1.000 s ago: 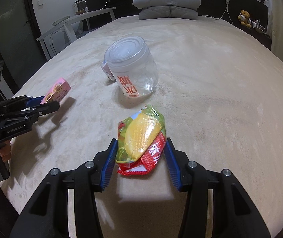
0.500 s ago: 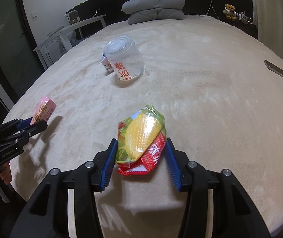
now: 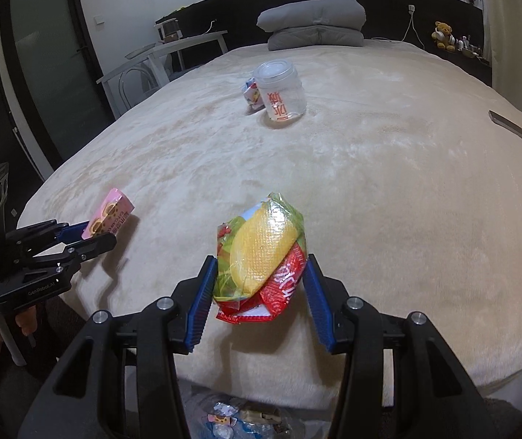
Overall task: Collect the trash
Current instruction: 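Carry both held items off the bed down toward the clear bag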
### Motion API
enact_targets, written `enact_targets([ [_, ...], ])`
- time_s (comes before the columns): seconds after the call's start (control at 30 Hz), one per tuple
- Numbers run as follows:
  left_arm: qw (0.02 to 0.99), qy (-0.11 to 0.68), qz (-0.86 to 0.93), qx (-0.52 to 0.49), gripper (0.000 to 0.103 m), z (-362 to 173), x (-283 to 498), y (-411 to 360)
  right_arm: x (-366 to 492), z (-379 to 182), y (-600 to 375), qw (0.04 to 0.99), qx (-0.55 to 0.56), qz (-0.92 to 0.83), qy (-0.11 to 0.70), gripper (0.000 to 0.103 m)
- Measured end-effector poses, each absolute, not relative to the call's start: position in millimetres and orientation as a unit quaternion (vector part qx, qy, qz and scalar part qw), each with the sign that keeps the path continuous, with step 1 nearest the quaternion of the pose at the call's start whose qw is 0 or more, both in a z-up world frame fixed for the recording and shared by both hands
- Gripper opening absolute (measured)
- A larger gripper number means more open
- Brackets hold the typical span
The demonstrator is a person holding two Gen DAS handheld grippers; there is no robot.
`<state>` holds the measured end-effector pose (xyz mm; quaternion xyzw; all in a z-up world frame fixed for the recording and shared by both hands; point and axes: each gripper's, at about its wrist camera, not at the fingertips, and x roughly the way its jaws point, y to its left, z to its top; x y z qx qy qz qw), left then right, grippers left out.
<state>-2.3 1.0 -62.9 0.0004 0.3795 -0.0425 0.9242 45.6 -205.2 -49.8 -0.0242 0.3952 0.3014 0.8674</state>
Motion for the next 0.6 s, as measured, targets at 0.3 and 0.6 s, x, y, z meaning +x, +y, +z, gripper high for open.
enact_targets([
  [0.3, 0.92, 0.388, -0.051, 0.002, 0.036, -72.4, -60.5, -16.3, -7.2, -57.8, -211.1, 0.863, -0.044, 0.312, 0.396, 0.048],
  [0.6, 0.91, 0.411, -0.057, -0.006, 0.036, -88.0, -98.5, -38.8, -57.4, -70.4, -211.0, 0.854, -0.073, 0.321, 0.403, 0.048],
])
